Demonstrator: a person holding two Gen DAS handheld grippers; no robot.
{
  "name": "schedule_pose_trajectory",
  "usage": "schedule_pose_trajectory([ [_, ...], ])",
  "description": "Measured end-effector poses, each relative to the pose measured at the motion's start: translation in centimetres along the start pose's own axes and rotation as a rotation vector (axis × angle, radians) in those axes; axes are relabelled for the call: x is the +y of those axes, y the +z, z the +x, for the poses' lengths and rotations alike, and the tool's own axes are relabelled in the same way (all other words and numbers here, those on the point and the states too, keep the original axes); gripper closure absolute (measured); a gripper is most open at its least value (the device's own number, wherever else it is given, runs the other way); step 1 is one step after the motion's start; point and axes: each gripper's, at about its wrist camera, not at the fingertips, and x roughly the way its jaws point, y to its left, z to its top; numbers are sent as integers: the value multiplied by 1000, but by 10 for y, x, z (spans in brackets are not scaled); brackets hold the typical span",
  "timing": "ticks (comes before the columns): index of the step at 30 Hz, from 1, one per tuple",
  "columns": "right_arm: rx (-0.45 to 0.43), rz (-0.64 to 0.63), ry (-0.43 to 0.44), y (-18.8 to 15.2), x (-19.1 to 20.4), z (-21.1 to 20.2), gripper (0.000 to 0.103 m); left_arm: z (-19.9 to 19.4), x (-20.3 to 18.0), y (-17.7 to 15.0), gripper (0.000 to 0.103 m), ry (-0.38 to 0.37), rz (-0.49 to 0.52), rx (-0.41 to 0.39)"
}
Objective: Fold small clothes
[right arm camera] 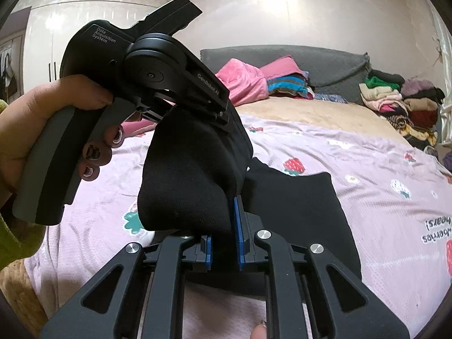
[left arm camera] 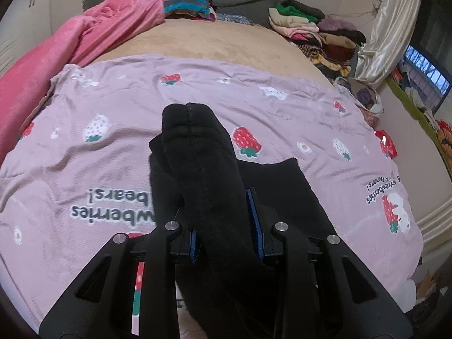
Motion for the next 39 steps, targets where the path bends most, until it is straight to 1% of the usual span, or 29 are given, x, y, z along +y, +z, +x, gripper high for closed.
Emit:
schedule_pose_trajectory([
  [9, 36, 63, -21, -14, -29, 4, 91, 30, -28, 3, 82, 1, 37, 48],
  [13, 68, 105, -19, -22, -41, 8, 91, 45, -37, 3, 79, -8, 37, 81],
  [17, 102, 195, 27, -32, -55, 10, 91, 62, -46, 0, 73, -16, 44, 115],
  [21, 133, 266, 59, -39, -66, 12, 91, 78, -55, -2, 70, -25, 48, 143],
  [24, 151, 310, 78, -42, -73, 15, 91, 87, -61, -1, 58, -34, 46, 156],
  [26, 164, 345, 94, -44, -78, 17, 91, 93, -64, 0, 42, -39, 46, 159],
  [27, 170, 360, 99, -44, -80, 18, 90, 95, -65, 0, 39, -42, 45, 164],
  [28, 177, 383, 108, -46, -84, 19, 89, 99, -66, 0, 34, -54, 40, 175],
  [29, 183, 396, 115, -46, -88, 21, 89, 101, -67, 0, 26, -67, 34, 183],
  [30, 190, 411, 121, -47, -90, 22, 88, 104, -66, -1, 23, -89, 23, 192],
  [31, 197, 434, 126, -49, -94, 23, 85, 105, -66, -1, 19, -105, 13, 198],
  [32, 203, 452, 137, -50, -97, 24, 84, 105, -65, -1, 18, -124, -1, 199],
  [33, 210, 470, 154, -51, -100, 25, 80, 103, -63, -1, 18, -138, -14, 192],
  [34, 218, 493, 167, -52, -104, 26, 74, 101, -62, -1, 17, -149, -23, 187],
  [36, 240, 530, 202, -53, -109, 28, 67, 91, -55, 0, 16, -182, -49, 162],
  [38, 267, 555, 243, -52, -114, 29, 55, 81, -45, 0, 16, -175, -71, 137],
  [39, 278, 566, 266, -50, -117, 29, 44, 73, -37, -1, 16, -169, -80, 115],
])
